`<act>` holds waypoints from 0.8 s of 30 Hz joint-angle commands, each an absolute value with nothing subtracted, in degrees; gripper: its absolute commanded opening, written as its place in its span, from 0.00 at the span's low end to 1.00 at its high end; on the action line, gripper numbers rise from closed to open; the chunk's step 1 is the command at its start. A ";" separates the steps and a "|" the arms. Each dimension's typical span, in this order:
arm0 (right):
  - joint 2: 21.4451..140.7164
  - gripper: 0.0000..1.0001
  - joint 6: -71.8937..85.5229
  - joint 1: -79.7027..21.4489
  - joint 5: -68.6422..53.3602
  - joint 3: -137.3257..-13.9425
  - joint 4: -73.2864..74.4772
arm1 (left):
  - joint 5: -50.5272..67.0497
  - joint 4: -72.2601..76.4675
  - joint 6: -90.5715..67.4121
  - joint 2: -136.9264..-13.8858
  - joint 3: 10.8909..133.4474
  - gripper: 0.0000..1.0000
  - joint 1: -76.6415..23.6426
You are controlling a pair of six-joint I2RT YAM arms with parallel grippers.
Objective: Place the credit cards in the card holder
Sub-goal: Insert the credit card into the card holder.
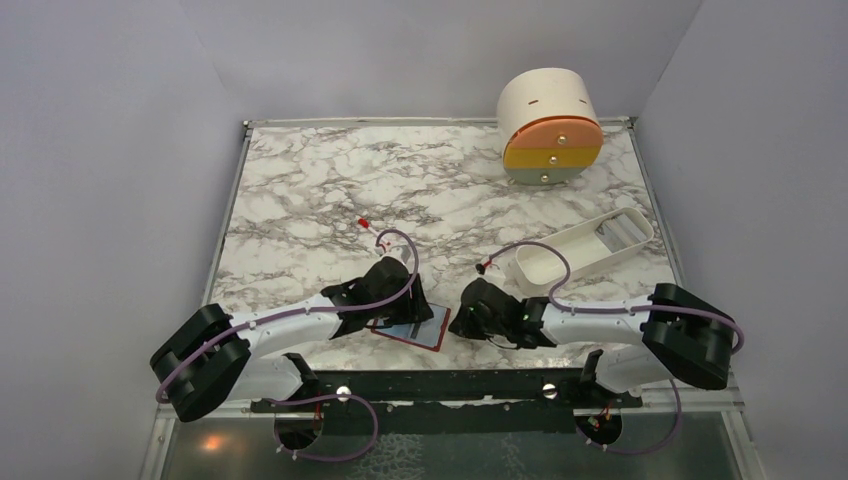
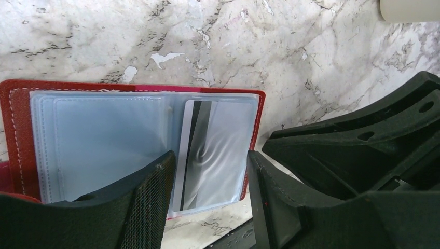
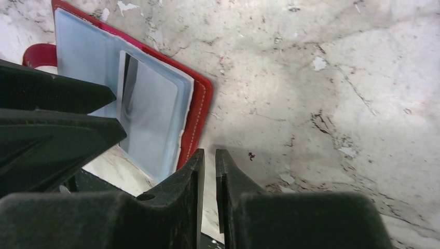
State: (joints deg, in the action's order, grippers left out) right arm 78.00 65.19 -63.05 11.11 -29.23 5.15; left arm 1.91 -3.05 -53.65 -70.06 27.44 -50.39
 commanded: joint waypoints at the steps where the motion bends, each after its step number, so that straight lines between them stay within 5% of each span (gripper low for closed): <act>1: 80.77 0.15 64.69 -63.43 10.69 -30.73 1.54 | 4.26 -0.94 -50.38 -69.67 28.54 0.55 -50.78; 24: 83.70 0.15 62.04 -63.05 15.00 -34.25 3.10 | 1.78 -4.79 -49.81 -69.80 31.07 0.57 -50.63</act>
State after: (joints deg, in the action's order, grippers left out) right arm 84.64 63.18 -63.05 11.51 -33.39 0.40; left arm 3.79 0.16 -51.51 -71.79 27.73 -50.39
